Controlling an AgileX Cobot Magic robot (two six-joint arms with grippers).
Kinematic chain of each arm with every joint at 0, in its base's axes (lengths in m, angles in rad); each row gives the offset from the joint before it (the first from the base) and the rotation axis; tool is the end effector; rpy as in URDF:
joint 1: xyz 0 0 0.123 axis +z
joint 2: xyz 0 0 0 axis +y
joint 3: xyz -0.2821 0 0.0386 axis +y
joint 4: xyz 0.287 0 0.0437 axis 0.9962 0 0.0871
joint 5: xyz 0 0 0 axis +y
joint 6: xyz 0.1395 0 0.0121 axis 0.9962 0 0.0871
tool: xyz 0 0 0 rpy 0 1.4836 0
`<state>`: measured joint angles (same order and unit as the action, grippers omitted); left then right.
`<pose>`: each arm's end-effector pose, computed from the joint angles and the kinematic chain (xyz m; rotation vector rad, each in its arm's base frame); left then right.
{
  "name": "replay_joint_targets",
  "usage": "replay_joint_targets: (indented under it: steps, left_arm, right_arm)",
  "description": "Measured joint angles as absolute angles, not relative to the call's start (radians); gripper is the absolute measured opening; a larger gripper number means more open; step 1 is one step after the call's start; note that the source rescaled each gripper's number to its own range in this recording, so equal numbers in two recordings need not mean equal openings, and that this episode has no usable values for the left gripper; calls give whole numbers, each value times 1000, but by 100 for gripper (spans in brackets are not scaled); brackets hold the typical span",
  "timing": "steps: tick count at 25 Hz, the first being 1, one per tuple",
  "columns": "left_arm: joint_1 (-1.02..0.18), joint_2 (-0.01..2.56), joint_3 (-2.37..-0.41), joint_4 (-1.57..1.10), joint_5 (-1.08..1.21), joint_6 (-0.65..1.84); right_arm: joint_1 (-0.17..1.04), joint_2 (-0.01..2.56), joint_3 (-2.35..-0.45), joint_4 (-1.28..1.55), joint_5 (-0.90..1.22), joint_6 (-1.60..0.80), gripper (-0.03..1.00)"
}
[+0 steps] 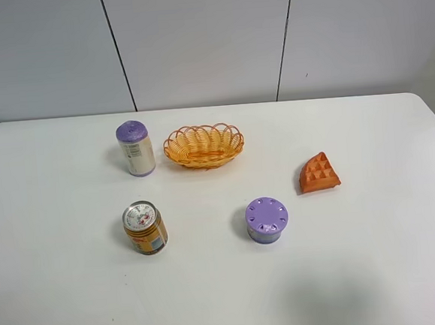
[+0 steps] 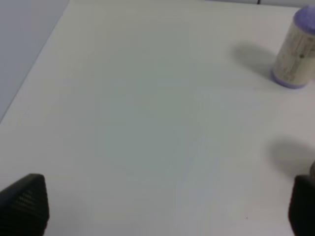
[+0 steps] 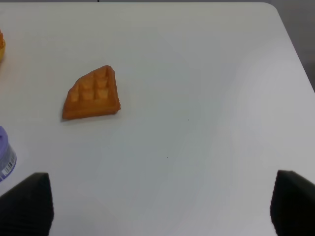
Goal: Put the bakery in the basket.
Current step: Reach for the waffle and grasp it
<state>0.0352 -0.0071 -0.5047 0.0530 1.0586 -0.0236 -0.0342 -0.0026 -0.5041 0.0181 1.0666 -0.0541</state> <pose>0.0715 0.0090 0.2762 -0.0624 2.0290 0.0706 0.0722 -0.0002 0.2745 -0.0213 2.0434 -0.0335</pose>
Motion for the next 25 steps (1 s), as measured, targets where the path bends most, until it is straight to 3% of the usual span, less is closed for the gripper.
replay_joint_targets:
  steps: [25]
  left_arm:
    - [35, -7, -505, 53, 1059, -24]
  right_arm:
    - [-34, -3, -504, 14, 1067, -46, 100]
